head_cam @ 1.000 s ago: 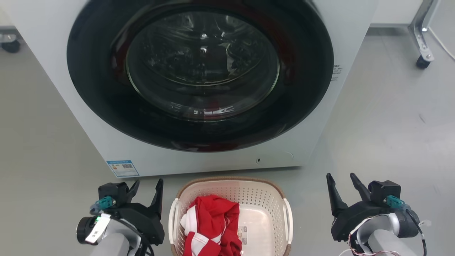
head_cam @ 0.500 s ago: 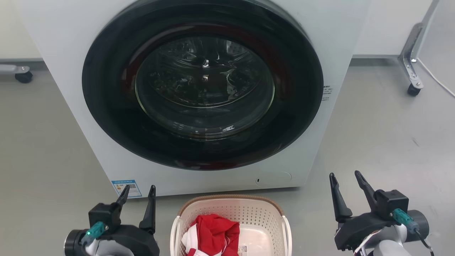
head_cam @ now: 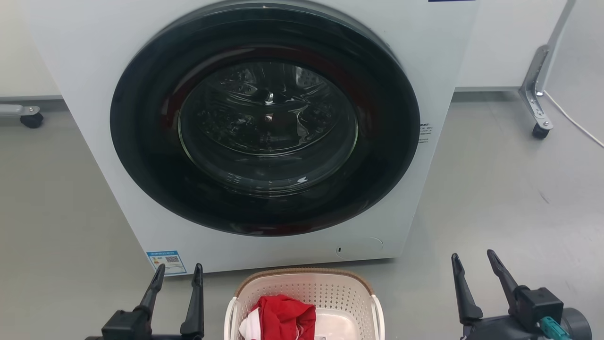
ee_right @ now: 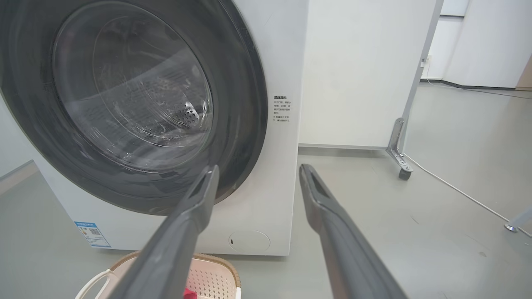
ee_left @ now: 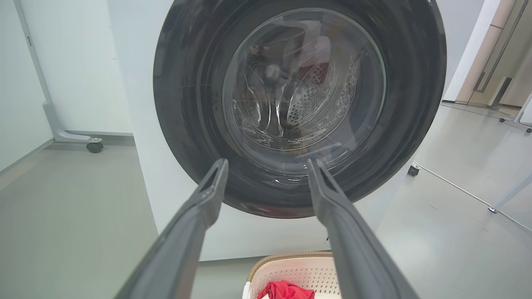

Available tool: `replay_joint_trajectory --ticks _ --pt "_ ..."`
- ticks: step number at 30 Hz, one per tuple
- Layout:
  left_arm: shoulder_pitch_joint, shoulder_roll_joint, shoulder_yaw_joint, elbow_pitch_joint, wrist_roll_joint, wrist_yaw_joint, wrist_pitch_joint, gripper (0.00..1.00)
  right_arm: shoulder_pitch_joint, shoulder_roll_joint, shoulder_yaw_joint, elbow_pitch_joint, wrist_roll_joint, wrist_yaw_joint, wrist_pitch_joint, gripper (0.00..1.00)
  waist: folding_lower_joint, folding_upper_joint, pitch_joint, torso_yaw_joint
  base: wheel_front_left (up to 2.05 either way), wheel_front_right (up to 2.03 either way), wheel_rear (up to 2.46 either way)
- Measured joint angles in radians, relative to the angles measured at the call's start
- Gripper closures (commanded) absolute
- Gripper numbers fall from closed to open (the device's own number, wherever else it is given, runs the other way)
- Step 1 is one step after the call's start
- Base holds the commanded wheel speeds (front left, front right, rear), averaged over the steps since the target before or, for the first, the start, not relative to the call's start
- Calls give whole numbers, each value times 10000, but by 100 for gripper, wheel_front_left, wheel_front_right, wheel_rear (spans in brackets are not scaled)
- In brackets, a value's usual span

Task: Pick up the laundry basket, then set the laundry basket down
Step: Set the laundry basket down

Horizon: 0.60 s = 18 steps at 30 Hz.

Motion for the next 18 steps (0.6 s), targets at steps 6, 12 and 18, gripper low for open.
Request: replay_joint_trajectory --ticks 6,12,18 --pt "478 -4 182 -522 23 98 0 0 581 6 -226 -491 -75 -75 0 0 0 0 -13 -14 0 0 0" --pt "1018 -36 284 -1011 94 186 0 0 1197 54 -548 -974 -180 -132 0 0 1 0 31 -16 0 0 0" --pt "1193 -111 372 -1185 109 190 0 0 1341 96 -708 -1233 -314 -157 0 0 0 0 77 6 0 0 0"
